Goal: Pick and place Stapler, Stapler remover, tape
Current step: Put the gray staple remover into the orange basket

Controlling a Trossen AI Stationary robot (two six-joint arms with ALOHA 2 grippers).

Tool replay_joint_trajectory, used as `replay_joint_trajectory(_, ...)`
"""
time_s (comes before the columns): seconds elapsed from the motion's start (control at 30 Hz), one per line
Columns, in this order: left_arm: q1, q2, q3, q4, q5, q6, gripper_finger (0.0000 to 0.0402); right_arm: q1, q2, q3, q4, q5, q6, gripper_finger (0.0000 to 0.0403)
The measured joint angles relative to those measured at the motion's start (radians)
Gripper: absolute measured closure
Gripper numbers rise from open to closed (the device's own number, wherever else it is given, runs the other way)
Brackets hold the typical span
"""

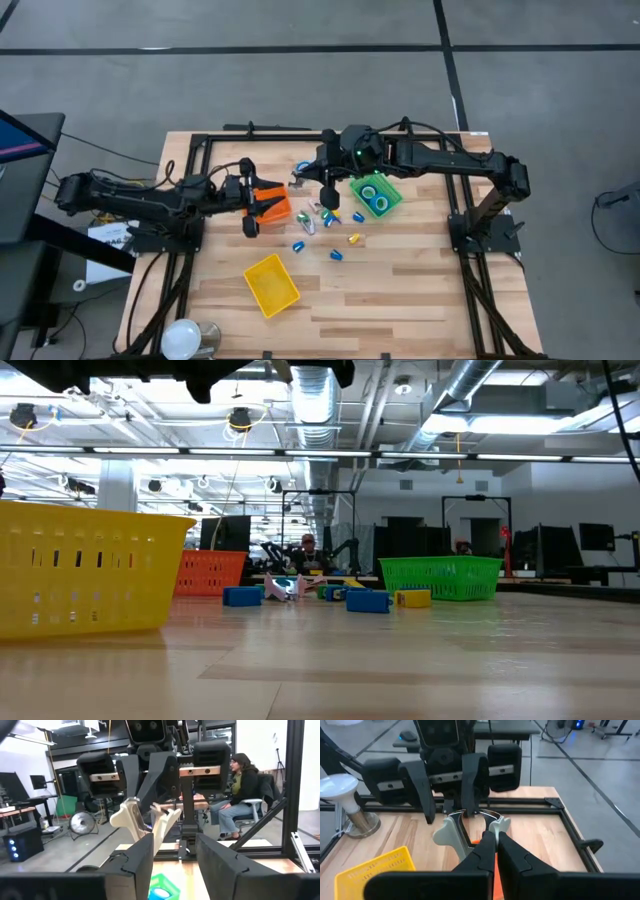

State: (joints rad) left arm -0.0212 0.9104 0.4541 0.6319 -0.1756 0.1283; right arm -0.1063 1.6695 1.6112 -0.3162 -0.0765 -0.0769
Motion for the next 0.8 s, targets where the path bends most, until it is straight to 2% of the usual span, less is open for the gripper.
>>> replay_joint_trajectory(0.8,0.000,0.000,0.000,-0.003,-0.016,0.024,0.0282,0.008,0.021,0.000,0.043,-0.005,0.000,0.0403)
